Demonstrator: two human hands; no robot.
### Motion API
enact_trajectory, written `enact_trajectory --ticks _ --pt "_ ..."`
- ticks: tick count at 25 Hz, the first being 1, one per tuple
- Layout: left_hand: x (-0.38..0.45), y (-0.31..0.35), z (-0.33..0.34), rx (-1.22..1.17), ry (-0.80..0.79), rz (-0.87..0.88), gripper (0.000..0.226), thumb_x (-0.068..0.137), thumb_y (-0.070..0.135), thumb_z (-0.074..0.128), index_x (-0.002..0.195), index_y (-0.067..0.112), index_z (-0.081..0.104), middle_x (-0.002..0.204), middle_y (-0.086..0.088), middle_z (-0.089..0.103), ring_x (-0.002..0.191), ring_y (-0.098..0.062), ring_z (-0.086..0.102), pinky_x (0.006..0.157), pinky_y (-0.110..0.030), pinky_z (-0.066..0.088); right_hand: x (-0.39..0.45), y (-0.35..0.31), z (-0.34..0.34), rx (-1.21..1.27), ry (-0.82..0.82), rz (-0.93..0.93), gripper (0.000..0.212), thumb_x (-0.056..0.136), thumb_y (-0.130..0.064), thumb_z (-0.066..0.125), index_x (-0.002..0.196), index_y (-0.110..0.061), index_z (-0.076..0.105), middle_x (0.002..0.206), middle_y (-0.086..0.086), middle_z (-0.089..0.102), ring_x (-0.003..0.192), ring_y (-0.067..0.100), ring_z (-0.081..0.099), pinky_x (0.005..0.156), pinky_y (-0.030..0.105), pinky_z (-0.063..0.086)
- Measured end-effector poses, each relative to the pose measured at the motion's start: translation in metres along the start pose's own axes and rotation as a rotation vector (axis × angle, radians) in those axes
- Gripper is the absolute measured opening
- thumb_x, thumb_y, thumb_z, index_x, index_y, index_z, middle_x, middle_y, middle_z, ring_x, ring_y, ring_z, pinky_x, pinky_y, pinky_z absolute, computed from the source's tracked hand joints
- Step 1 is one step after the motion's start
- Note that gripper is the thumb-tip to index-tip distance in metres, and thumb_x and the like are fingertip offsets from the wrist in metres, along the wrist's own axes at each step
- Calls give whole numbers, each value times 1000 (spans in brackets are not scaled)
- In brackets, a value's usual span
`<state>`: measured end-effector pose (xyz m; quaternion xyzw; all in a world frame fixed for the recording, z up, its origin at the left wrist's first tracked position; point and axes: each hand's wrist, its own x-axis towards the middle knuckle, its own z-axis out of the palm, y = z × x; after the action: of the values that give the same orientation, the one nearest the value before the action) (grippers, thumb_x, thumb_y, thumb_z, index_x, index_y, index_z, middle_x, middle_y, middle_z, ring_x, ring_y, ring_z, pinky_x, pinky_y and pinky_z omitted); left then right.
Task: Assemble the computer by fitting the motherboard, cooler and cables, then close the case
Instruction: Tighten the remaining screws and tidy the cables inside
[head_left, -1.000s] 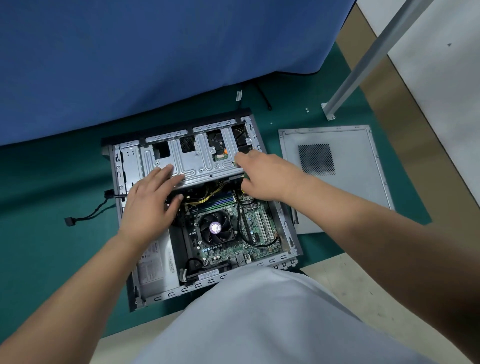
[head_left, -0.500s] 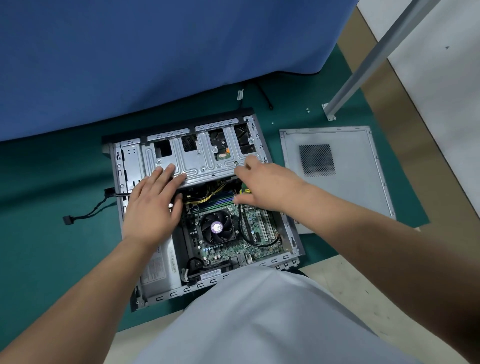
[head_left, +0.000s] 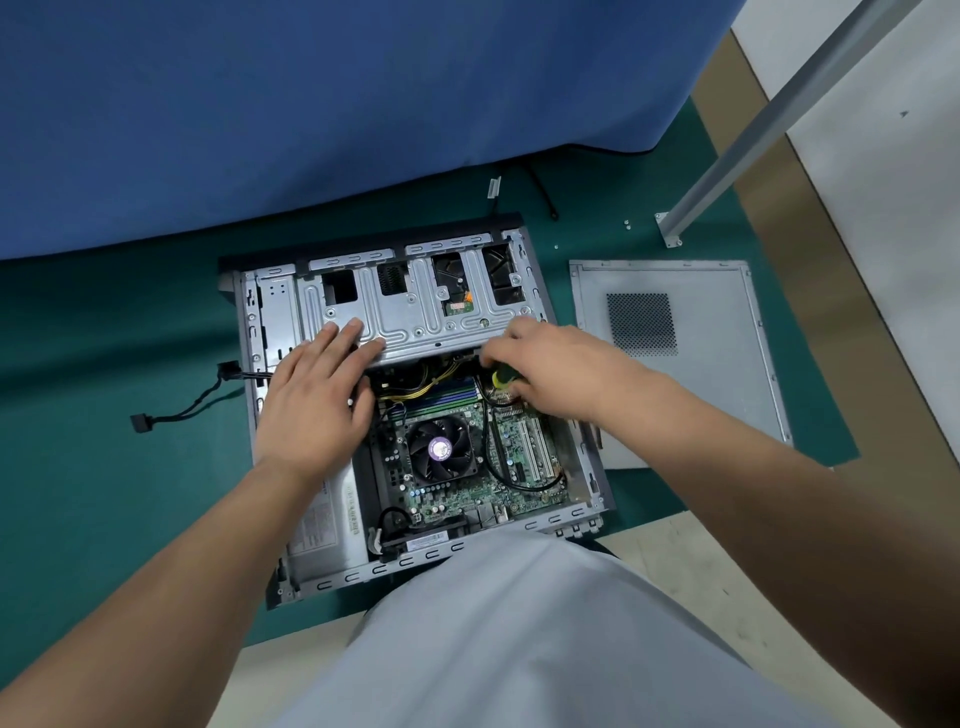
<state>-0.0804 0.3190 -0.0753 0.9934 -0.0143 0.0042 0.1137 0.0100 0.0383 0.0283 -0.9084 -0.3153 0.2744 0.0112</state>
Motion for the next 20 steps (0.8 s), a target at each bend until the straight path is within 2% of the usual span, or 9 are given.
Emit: enact_trajectory --ticks 2,4,5,7,9,11,14,17,20 --pt "0 1 0 3 0 -3 49 103 39 33 151 38 44 164 8 35 155 -15 24 126 -38 15 0 -6 6 -37 91 88 31 103 -42 51 125 -21 55 102 7 62 90 30 64 66 38 50" --pt "0 1 -1 -2 -1 -1 50 102 39 33 151 38 44 164 8 36 155 -15 24 126 -37 14 3 -16 12 -126 196 248 55 103 -63 35 116 -15 58 79 4 56 73 28 57 53 34 38" --pt "-1 1 -1 -5 -1 1 50 102 38 33 151 37 44 164 7 36 155 -16 25 126 -36 13 5 -17 13 -156 202 272 62 101 -69 32 116 -15 58 77 3 53 71 28 54 52 33 35" --pt "-1 1 -2 -3 1 2 49 103 38 34 151 37 44 164 7 36 155 -16 25 126 -35 12 2 -10 10 -83 131 183 54 98 -64 48 129 -20 53 100 4 57 81 28 60 58 34 42" --pt "-1 1 -3 -8 -1 0 49 103 38 34 151 37 44 164 7 36 155 -16 25 126 -36 12 -2 -1 4 7 45 18 41 97 -39 65 135 -30 52 121 2 53 90 27 62 68 37 51" --pt "-1 2 -4 -8 -5 -5 50 103 38 34 151 37 44 164 7 36 155 -15 24 127 -37 13 -4 -1 9 -10 87 -5 26 102 -34 55 126 -25 59 115 4 58 92 29 64 74 40 55" --pt "-1 2 -4 -14 -8 -7 50 102 38 34 151 37 44 165 7 35 155 -15 24 127 -38 15 -1 -4 18 -79 196 137 49 105 -59 32 119 -19 57 99 7 65 84 31 66 64 37 51" --pt "-1 1 -3 -4 -6 -5 50 102 38 34 151 38 43 165 8 34 155 -15 24 127 -38 16 -6 10 16 131 78 18 44 99 -55 54 135 -31 48 129 -1 49 87 22 61 72 37 52" --pt "-1 0 -1 6 -8 -5 50 102 39 34 152 38 42 165 9 33 155 -14 23 127 -37 15 -8 13 19 135 81 -48 30 99 -31 61 128 -32 53 119 -4 55 94 21 61 79 39 54"
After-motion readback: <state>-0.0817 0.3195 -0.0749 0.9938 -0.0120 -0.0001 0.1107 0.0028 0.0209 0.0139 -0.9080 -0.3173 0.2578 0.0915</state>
